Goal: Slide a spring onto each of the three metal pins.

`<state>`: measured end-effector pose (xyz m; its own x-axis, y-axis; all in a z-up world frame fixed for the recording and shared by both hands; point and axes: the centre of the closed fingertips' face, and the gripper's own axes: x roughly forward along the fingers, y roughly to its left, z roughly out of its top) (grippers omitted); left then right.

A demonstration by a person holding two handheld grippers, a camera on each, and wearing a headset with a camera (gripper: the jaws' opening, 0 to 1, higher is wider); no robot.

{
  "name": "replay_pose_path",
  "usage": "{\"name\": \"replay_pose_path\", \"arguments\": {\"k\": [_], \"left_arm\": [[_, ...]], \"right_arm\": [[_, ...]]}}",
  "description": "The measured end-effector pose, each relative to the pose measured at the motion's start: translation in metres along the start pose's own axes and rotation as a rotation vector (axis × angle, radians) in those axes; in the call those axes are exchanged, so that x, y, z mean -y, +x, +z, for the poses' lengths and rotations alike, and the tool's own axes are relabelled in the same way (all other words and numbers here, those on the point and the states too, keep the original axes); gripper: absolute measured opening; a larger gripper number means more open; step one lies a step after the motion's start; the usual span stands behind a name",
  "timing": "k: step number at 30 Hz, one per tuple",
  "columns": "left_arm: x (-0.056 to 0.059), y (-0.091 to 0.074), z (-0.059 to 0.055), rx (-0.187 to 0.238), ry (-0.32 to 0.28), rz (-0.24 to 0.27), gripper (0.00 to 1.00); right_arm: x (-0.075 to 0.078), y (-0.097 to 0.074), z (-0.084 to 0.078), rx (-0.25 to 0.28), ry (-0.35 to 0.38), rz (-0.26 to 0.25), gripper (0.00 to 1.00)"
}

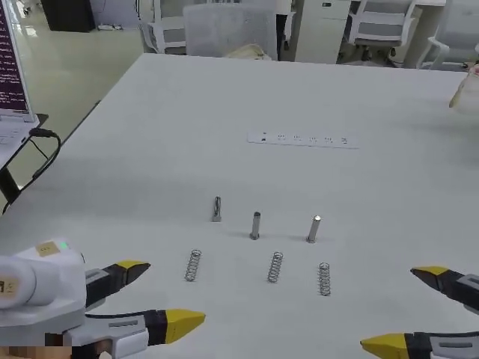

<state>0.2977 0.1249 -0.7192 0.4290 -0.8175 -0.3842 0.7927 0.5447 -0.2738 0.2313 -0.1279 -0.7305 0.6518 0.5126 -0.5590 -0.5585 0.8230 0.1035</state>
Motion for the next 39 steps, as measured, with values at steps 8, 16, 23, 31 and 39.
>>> {"name": "replay_pose_path", "arguments": {"k": [8, 16, 23, 31, 39], "left_arm": [[-0.006, 0.010, 0.013, 0.000, 0.021, 0.006, 0.75], [-0.018, 0.024, 0.027, -0.007, 0.045, 0.014, 0.73], [-0.029, 0.042, 0.036, -0.008, 0.046, 0.018, 0.73], [-0.041, 0.059, 0.043, -0.024, 0.056, 0.030, 0.72], [-0.057, 0.069, 0.050, -0.025, 0.044, 0.059, 0.70]], "right_arm": [[-0.005, 0.000, -0.002, -0.006, 0.006, -0.001, 0.96], [-0.006, 0.000, -0.001, -0.008, 0.006, -0.008, 0.96], [-0.007, 0.002, -0.001, -0.005, 0.015, -0.006, 0.96], [-0.005, 0.002, -0.003, -0.005, 0.025, -0.012, 0.96], [-0.004, 0.003, -0.006, -0.011, 0.033, -0.013, 0.96]]}}
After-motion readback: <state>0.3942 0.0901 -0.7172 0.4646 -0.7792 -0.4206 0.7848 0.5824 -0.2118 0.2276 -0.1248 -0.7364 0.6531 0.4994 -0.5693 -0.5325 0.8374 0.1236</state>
